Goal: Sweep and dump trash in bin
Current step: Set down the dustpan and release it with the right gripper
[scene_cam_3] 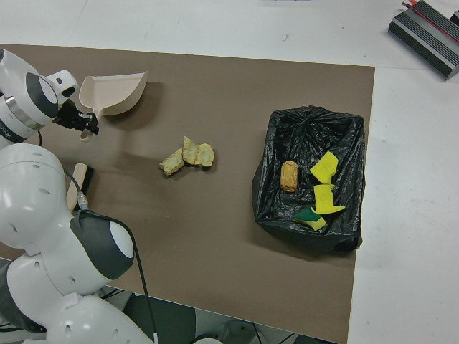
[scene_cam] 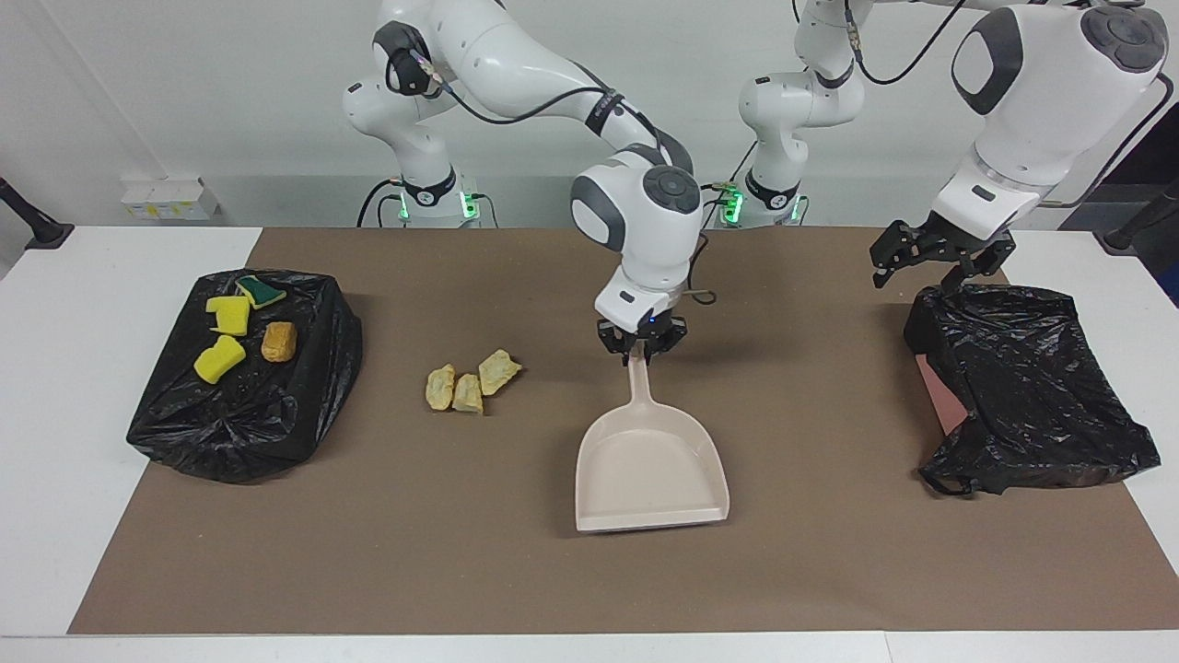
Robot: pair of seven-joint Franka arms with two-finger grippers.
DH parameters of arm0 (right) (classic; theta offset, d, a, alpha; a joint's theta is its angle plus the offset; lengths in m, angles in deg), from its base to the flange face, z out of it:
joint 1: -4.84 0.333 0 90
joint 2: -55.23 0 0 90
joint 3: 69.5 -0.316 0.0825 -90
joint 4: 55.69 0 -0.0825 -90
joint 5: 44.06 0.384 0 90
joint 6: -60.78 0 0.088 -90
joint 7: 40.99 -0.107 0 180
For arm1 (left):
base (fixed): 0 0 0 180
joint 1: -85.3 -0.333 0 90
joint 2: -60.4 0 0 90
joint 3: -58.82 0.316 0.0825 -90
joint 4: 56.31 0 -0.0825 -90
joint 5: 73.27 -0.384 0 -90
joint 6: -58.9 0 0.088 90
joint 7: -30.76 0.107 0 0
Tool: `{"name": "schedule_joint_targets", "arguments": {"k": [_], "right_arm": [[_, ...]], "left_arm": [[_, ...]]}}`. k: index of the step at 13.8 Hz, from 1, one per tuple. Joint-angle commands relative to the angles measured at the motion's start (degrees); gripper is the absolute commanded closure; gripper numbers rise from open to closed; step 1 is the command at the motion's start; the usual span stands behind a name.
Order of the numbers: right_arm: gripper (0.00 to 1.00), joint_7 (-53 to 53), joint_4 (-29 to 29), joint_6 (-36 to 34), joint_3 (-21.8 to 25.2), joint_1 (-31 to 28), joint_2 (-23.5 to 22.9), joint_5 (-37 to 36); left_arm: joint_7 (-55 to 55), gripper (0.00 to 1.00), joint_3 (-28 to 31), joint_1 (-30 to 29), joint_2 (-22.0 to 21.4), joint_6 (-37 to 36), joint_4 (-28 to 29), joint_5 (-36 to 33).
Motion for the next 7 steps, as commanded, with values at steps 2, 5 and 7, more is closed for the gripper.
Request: {"name": "schedule_joint_targets", "arguments": {"k": [2,5,7], "right_arm": [[0.89,-4.0,5.1,-0.4,-0.2,0.5,-3.8,-0.5],[0.64,-3.5,4.5,-0.2,-0.4,-0.2,-3.5,2.8],[0.43,-3.5,3.7,-0.2,-0.4,0.0,-3.1,3.1]], "left_arm": [[0.8,0.00,-0.2,0.0,-1.4,-0.5,1.5,-0.4],[0.9,0.00,-0.2,0.4,-1.7,0.4,2.4,-0.4],[0.8,0.00,-0.2,0.4,-1.7,0.7,2.6,-0.4]]}}
